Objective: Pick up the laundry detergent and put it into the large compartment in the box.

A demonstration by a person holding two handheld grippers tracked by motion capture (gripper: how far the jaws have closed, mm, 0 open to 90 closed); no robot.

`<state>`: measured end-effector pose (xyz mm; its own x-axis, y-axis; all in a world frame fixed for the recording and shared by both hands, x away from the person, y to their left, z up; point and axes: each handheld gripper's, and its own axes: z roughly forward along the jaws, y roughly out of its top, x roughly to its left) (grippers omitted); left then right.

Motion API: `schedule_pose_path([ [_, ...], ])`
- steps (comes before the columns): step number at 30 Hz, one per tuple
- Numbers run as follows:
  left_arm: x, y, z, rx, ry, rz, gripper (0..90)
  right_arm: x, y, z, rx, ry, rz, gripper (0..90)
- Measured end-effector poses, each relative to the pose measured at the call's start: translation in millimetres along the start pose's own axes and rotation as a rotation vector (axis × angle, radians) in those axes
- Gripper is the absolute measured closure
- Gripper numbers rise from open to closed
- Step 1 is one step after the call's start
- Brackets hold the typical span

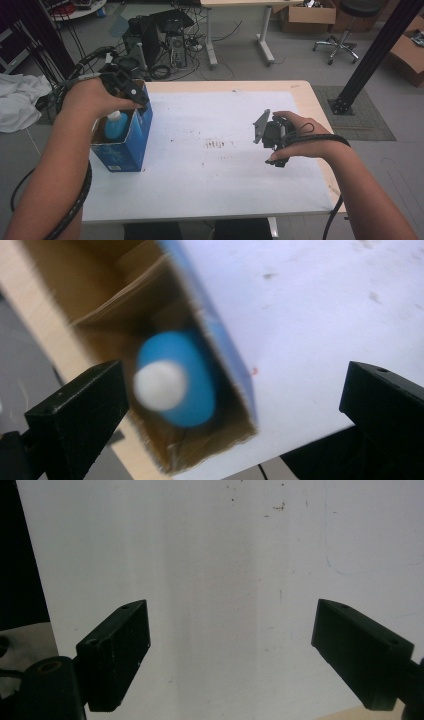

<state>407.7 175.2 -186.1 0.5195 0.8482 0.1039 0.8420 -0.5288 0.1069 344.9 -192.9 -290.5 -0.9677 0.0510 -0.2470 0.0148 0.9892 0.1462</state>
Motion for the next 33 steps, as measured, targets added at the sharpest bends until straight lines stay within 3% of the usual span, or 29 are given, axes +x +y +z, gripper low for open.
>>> schedule_pose_path([
  [17, -67.4, 13.3, -8.6, -0.059, -0.119, 0.464, 0.1, -2.8, -0.3, -0.7, 0.012, 0.014, 0.003, 15.7],
  [22, -91.7, 13.2, -6.8, -0.037, -0.151, 0.603, 0.1, -4.0, -0.3, -0.4, 0.015, 0.02, 0.0, 15.7],
  [30, -116.1, 11.7, -3.2, -0.031, -0.169, 0.783, 0.1, -6.9, -0.6, -1.8, 0.021, 0.024, -0.003, 15.7],
  [33, -120.5, 11.4, -1.1, -0.036, -0.177, 0.822, 0.1, -7.5, 0.0, -1.7, 0.024, 0.026, -0.008, 15.7],
])
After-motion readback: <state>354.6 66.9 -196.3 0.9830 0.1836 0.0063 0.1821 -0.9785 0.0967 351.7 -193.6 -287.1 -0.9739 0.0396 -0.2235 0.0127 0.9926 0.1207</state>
